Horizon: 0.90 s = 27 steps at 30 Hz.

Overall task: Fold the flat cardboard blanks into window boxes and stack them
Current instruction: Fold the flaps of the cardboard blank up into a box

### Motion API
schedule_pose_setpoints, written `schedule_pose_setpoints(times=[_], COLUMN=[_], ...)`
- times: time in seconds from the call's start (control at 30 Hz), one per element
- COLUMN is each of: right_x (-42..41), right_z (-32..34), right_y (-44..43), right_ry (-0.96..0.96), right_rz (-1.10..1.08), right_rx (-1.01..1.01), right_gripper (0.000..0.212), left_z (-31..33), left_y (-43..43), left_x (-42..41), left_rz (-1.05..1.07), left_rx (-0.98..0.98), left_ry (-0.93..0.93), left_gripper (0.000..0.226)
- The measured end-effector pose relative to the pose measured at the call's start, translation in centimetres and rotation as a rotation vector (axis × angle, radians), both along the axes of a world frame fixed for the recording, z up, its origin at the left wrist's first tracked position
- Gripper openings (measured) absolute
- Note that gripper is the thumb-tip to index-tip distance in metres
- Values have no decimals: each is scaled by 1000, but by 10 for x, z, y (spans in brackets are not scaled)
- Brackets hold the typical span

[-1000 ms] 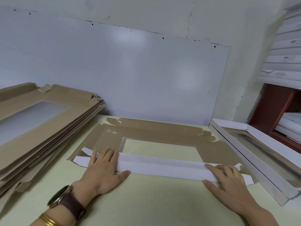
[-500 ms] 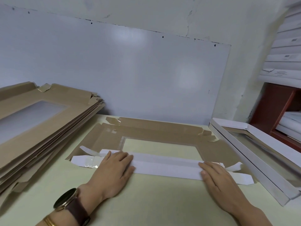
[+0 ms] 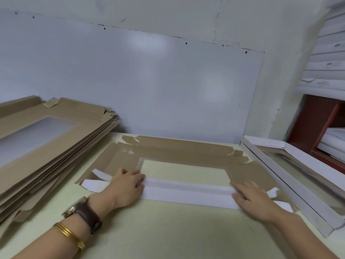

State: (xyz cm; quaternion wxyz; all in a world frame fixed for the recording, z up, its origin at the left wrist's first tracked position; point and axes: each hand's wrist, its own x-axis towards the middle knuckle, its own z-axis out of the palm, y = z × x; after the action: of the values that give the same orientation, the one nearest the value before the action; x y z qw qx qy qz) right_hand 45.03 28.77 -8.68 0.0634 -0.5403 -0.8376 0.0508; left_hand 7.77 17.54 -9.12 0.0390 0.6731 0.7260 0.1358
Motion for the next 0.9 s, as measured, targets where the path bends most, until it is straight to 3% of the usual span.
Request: schedule_pose_setpoints(times=[0.13,0.3,0.5,0.63,0.9], right_x=[-1,-2,7,15,21], right_z=[4,17,29,29,30], right_y=[-1,-11,-30,-46,-70], right_ry=[13,24,33,104,92], right_rz=[-2,-7,23,61,8], right_rx=[62,116,225,262,184], right_gripper=[40,12,20,36,36], left_z=[7,22,26,26,25], left_y=[3,3,-12,-29,-58], left_x=[2,5,5,7,12], left_rz=[43,50,2,-32,-38], left_rx=[-82,-90,161,242,197], left_ry=[-31,-23,-42,-23,19], left_gripper=[46,75,27,20,19])
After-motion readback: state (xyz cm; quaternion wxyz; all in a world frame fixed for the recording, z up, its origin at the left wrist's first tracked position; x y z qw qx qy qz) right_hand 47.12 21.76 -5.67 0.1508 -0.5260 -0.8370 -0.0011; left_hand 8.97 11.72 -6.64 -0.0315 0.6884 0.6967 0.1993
